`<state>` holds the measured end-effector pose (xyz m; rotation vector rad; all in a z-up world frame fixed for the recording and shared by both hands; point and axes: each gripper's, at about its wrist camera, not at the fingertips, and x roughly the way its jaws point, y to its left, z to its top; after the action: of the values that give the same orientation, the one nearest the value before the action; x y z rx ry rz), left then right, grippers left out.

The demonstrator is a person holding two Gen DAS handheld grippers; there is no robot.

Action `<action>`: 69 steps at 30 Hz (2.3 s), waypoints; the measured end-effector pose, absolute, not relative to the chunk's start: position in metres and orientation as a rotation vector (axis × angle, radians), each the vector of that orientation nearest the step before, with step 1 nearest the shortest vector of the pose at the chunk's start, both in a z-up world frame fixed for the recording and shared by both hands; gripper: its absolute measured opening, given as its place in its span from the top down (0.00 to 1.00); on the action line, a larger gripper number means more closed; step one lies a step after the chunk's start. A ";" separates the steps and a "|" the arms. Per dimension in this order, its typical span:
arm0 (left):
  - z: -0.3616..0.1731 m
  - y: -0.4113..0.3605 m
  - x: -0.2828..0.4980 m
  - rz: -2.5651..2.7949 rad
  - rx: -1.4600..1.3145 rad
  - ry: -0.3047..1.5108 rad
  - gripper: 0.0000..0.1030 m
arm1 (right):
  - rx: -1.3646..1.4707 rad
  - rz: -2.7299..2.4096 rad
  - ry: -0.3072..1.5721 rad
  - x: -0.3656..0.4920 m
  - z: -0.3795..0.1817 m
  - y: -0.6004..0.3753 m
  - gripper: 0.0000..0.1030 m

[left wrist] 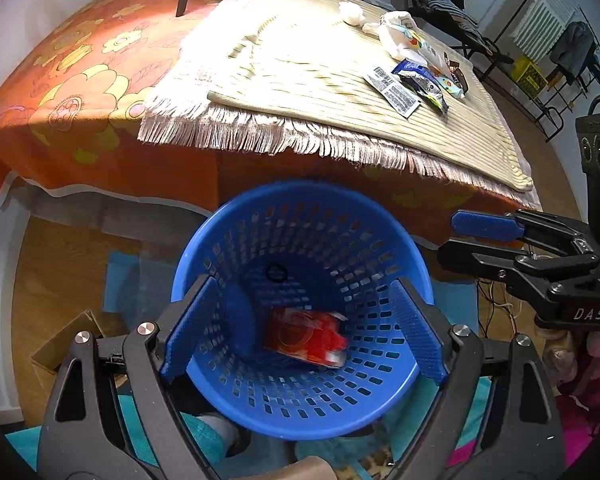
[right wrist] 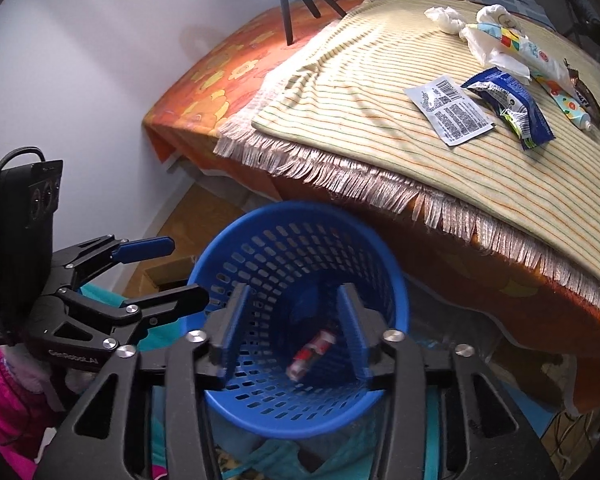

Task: Collect trash
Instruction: 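Drop the red box and hair tie into the blue basket, opening both tools, then grasp the white receipt with the left tool while the right tool grasps the blue wrapper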

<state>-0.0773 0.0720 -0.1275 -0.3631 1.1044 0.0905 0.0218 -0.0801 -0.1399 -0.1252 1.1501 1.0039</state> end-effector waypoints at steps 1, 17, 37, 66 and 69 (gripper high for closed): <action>-0.127 0.072 -0.077 0.090 -0.364 1.104 0.13 | -0.125 1.002 1.146 0.022 -0.139 -0.081 0.49; -0.117 0.070 -0.065 0.096 -0.327 1.084 0.13 | -0.136 0.947 1.093 0.035 -0.123 -0.097 0.39; -0.110 0.041 0.031 -0.053 -0.323 1.090 0.13 | -0.085 0.742 1.007 0.126 -0.106 -0.155 0.33; -0.148 0.051 0.151 -0.097 -0.421 1.192 0.32 | -0.217 0.806 1.140 0.250 -0.158 -0.097 0.36; -0.148 0.047 0.160 -0.102 -0.417 1.193 0.32 | -0.200 0.796 1.134 0.251 -0.158 -0.103 0.45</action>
<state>0.1596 0.0474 -0.1484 -0.4166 1.1932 -0.1024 0.2513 -0.1031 -0.1582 -0.1997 1.1345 0.7959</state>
